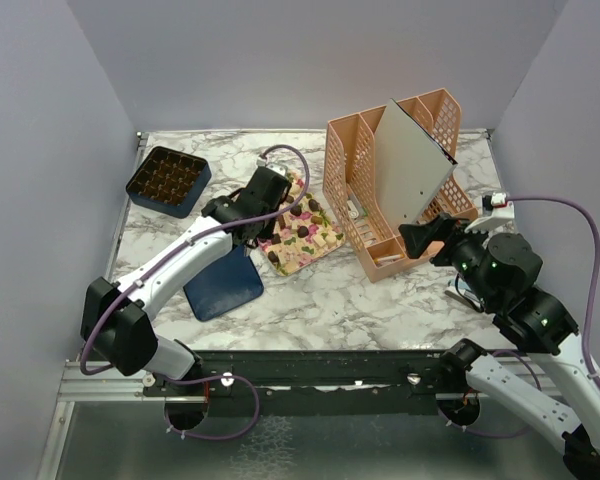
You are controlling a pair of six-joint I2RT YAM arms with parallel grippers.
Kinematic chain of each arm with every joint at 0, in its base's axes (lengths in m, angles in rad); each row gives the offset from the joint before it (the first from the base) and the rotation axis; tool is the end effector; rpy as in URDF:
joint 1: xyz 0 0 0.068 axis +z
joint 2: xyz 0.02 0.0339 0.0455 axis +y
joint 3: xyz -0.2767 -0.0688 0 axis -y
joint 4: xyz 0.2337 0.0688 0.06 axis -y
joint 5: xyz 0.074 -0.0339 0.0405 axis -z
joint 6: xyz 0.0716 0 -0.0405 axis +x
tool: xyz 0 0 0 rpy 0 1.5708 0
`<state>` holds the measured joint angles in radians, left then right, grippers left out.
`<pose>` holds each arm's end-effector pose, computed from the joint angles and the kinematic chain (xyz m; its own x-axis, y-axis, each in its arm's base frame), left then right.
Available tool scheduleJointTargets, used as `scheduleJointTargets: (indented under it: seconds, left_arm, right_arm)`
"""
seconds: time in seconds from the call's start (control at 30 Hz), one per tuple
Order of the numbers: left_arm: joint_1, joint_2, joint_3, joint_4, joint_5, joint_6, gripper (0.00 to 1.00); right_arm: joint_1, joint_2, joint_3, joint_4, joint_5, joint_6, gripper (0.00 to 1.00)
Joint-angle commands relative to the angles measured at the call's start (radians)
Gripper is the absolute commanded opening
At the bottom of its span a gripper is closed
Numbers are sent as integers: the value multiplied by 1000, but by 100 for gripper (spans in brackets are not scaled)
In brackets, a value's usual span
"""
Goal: Pack the chocolate
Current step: Pick up the fake chocolate from the plate.
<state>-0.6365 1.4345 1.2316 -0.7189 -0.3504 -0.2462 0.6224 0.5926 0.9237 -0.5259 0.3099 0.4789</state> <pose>0.2629 -0.1638 0.2868 -0.7168 0.2451 -0.6528 0.2235 0.9675 0.1179 0.1196 0.0589 0.3732 -0.2834 0.3368 -0.8979 -0.2045 0.8935 0.3997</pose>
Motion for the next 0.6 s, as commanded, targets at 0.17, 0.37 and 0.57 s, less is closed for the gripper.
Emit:
scheduleJointTargets:
  seconds: [0.17, 0.37, 0.57]
  left_arm:
    - [133, 53, 190, -27, -122, 29, 34]
    - [282, 92, 250, -27, -147, 47, 34]
    - [453, 144, 321, -17, -144, 61, 34]
  right_arm:
    - [2, -30, -15, -16, -1, -13, 98]
    - [2, -43, 7, -28, -15, -30, 98]
    - [2, -49, 0, -23, -69, -21, 98]
